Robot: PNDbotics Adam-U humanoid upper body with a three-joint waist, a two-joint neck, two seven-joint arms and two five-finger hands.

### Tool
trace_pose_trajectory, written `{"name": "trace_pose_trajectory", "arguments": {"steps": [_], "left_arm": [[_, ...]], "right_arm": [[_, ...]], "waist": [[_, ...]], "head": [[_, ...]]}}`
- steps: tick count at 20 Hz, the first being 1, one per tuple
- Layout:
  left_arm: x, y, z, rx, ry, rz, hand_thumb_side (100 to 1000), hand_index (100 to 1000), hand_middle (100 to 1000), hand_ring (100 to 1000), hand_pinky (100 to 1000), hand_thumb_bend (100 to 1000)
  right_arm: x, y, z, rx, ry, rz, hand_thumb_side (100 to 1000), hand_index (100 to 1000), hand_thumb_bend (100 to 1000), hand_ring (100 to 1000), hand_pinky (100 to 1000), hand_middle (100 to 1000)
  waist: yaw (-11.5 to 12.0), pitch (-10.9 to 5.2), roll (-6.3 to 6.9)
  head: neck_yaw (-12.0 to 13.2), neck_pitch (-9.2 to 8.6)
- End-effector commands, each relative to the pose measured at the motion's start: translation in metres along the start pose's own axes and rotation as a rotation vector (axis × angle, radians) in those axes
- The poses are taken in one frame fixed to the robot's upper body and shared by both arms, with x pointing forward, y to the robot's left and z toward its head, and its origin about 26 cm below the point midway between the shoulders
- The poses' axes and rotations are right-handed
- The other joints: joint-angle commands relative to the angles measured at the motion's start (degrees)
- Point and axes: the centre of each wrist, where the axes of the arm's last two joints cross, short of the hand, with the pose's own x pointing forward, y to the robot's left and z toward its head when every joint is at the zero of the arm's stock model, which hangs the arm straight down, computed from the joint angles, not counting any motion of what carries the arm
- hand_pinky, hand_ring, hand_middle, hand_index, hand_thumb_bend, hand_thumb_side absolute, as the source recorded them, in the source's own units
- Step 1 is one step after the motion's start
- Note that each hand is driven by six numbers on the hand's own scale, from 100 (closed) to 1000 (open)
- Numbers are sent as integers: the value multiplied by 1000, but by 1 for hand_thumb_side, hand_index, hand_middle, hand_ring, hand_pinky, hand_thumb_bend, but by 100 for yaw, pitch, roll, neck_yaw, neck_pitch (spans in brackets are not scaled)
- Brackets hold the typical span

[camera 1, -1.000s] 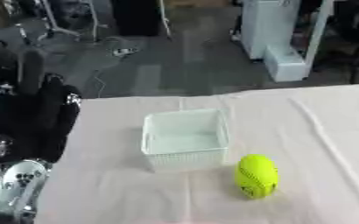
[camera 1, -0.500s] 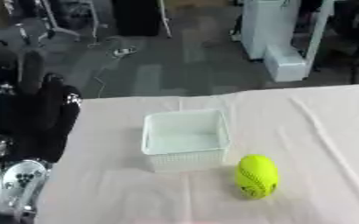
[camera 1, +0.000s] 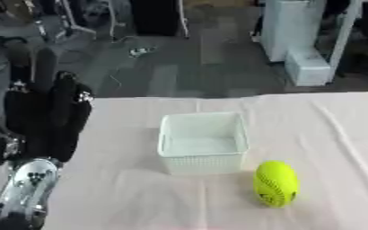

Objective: Pick up objects on the table and place them in the box.

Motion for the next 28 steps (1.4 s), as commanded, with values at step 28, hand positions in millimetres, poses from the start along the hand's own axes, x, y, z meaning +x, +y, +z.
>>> {"name": "trace_pose_trajectory", "arguments": {"steps": [28], "left_arm": [[3,-3,-6,-71,34,-7,743,686,432,280,100,117]], "right_arm": [[18,-24,-25,574,157,467,581,990,874,915,622,816]], "waist": [[48,39,-62]], "head": [[-648,-69]]}}
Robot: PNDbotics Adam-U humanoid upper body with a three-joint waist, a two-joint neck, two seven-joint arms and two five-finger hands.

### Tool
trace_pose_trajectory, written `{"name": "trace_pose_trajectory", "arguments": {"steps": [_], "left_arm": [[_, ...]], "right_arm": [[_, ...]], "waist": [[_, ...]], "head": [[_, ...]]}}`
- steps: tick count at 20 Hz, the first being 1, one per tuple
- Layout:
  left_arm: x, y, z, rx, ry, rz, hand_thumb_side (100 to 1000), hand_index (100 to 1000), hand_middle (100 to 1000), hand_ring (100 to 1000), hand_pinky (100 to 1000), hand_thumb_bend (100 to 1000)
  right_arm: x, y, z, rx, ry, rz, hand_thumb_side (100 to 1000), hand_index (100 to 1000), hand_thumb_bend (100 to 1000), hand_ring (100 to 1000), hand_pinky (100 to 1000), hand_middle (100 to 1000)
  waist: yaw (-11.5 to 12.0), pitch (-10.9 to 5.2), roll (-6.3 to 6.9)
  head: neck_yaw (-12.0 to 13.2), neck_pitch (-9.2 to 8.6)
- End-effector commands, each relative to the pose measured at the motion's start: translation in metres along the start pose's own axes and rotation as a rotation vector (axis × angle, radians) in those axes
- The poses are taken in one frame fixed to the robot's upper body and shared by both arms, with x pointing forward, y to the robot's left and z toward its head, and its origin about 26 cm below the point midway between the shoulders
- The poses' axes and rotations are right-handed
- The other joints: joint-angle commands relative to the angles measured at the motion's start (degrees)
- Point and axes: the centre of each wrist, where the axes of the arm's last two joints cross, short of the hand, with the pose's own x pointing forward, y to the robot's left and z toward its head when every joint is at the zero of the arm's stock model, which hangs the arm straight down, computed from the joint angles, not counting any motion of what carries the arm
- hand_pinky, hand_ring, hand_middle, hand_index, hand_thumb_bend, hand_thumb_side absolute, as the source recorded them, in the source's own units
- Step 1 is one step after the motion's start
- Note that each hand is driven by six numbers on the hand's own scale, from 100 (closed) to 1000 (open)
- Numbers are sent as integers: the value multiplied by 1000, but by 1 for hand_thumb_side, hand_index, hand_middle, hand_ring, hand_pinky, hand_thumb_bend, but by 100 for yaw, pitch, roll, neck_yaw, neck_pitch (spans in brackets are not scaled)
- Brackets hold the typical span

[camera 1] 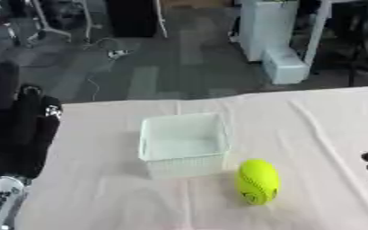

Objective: Pick up objects on the table and place them in the box.

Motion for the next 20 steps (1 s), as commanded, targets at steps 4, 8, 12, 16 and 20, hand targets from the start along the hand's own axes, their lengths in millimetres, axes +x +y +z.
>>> {"name": "trace_pose_trajectory", "arguments": {"steps": [4,8,12,16,20], "left_arm": [[5,-2,-8,-47,5,-13,744,686,432,279,100,116],[4,-3,-9,-52,5,-7,744,686,432,279,100,116],[3,-3,-11,-58,5,0,744,686,432,280,100,116],[2,-4,-13,-62,0,12,743,685,432,280,100,117],[1,-5,-16,-61,-2,23,743,685,433,281,100,117]], "right_arm": [[-9,-15,3,73,33,59,577,1000,896,942,622,815],[-18,-21,7,80,65,52,578,1000,913,953,625,815],[-26,-31,7,89,80,59,579,1000,936,960,655,820],[-36,-36,10,64,112,53,567,1000,975,999,716,828],[-46,-33,14,17,154,8,554,1000,991,1000,758,837]], "waist": [[24,-6,-22],[57,8,-28],[99,15,-36],[159,20,-46],[215,30,-60]], "head": [[-61,-52],[-54,-63],[-61,-76],[-63,-78],[-51,-52]]}}
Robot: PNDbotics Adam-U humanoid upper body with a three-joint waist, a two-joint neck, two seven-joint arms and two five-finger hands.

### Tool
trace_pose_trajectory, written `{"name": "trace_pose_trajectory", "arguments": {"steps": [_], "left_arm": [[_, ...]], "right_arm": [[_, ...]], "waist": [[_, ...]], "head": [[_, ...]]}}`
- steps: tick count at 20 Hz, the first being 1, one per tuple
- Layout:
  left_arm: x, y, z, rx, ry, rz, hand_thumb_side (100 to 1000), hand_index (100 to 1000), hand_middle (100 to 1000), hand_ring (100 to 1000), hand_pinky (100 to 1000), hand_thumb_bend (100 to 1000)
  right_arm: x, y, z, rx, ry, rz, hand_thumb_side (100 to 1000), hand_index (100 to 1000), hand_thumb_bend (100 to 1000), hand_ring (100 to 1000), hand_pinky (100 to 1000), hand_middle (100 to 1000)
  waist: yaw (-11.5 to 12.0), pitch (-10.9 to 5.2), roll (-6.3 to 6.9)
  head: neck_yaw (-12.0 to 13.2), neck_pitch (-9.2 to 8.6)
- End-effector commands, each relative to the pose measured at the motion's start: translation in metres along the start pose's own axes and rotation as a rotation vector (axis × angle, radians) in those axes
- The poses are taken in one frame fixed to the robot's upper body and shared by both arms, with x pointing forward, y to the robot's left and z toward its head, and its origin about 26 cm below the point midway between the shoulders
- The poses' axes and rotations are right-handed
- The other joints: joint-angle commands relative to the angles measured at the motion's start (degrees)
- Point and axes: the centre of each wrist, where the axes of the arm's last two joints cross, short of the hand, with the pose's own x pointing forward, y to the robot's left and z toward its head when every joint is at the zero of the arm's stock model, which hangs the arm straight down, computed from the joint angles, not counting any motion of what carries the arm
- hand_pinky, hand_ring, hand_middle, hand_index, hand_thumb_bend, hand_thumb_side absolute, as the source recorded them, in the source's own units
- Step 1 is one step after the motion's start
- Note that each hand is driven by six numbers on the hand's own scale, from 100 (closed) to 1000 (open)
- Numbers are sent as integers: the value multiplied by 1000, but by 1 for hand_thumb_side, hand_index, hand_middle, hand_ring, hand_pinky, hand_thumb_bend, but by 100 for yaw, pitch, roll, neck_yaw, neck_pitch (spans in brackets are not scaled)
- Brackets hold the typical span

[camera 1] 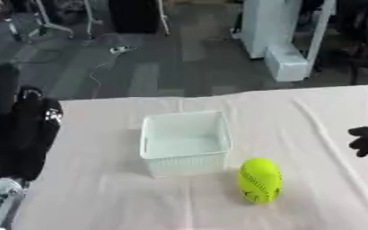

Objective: Pick up objects on the table and place them in the box.

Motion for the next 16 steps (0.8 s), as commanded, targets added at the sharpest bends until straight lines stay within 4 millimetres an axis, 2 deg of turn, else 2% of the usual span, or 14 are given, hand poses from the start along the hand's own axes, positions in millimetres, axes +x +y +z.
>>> {"name": "trace_pose_trajectory", "arguments": {"steps": [1,5,8,10,13,16], "left_arm": [[3,-3,-8,-26,-9,7,743,685,433,281,100,117],[2,-3,-10,-27,-10,15,743,685,433,281,100,117],[2,-4,-9,-25,-4,20,743,686,433,280,100,117],[1,-4,-9,-24,-1,22,743,686,433,281,100,116],[1,-4,-9,-25,-1,26,744,686,433,281,100,116],[0,-4,-10,-28,-2,29,744,685,433,281,100,115]], "right_arm": [[-3,-9,1,0,18,0,551,1000,991,1000,762,839],[-9,-8,0,-4,39,-13,549,1000,991,1000,765,840],[-14,-4,-3,10,52,-20,548,1000,991,1000,765,839],[-17,-2,-4,18,58,-22,548,1000,992,1000,764,838],[-23,0,-6,32,68,-22,549,1000,994,1000,766,838],[-29,2,-9,42,75,-19,549,1000,993,1000,766,838]], "waist": [[24,-41,-31],[64,-45,-43],[93,-63,-62],[106,-66,-70],[121,-65,-75],[138,-59,-73]], "head": [[-30,-28],[-229,122],[-600,275],[-737,338],[-840,380],[-823,378]]}}
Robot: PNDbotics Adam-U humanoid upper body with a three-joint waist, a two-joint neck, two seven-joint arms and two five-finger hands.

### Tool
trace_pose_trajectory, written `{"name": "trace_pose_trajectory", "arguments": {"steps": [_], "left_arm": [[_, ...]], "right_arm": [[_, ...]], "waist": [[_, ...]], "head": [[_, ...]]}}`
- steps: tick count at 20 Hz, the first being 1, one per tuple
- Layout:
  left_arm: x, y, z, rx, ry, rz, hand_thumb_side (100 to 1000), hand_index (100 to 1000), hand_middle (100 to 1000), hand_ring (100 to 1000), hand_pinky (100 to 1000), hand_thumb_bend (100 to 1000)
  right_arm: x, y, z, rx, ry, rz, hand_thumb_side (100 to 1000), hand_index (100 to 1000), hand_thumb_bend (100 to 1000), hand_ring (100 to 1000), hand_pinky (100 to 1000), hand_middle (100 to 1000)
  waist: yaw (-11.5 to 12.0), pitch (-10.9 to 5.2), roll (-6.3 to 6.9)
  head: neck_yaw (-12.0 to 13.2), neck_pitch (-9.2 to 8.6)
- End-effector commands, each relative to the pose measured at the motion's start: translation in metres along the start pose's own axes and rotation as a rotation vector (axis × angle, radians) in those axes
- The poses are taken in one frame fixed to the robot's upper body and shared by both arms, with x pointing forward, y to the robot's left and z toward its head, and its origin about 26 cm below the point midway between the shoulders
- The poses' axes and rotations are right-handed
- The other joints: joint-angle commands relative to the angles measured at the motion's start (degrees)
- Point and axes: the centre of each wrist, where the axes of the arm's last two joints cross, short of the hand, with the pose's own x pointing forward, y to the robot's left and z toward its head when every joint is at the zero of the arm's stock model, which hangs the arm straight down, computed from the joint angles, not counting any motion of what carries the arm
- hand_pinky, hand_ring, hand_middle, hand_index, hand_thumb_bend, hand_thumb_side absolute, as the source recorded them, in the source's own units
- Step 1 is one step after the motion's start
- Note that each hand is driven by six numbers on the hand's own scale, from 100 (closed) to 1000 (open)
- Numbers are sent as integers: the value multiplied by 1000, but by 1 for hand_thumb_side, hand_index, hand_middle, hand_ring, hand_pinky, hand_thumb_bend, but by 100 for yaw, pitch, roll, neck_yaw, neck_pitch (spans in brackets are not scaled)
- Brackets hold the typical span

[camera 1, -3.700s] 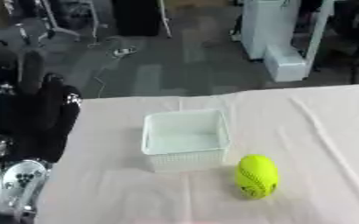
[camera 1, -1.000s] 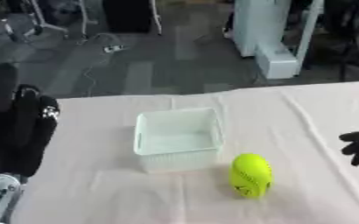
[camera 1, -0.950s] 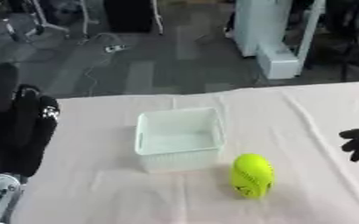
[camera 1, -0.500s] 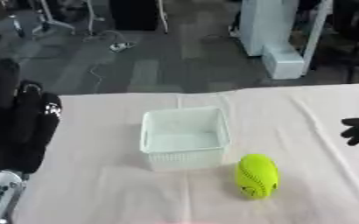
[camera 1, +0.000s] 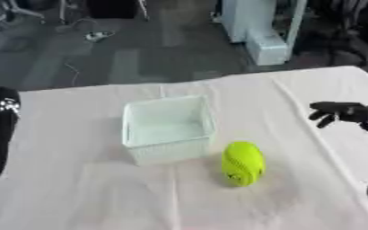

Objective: Pick up objects on the table and place them in the box.

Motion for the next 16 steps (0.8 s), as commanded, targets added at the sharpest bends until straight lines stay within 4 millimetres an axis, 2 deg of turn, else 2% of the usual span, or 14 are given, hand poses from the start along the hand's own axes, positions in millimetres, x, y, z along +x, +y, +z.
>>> {"name": "trace_pose_trajectory", "arguments": {"steps": [1,8,16], "left_arm": [[3,-3,-8,-31,-8,6,744,685,433,281,100,115],[2,-4,-9,-33,-14,14,744,685,434,281,100,116],[2,-4,-10,-33,-22,20,743,685,434,282,100,117]], "right_arm": [[-3,-7,-2,27,4,31,549,1000,993,1000,766,838],[-16,-1,-18,53,-4,22,554,1000,991,1000,765,834],[-18,3,-38,75,-69,41,553,1000,985,1000,771,832]], "waist": [[13,-63,-23],[47,-57,-15],[61,-58,-5]], "head": [[-54,16],[-12,-85],[50,-221]]}}
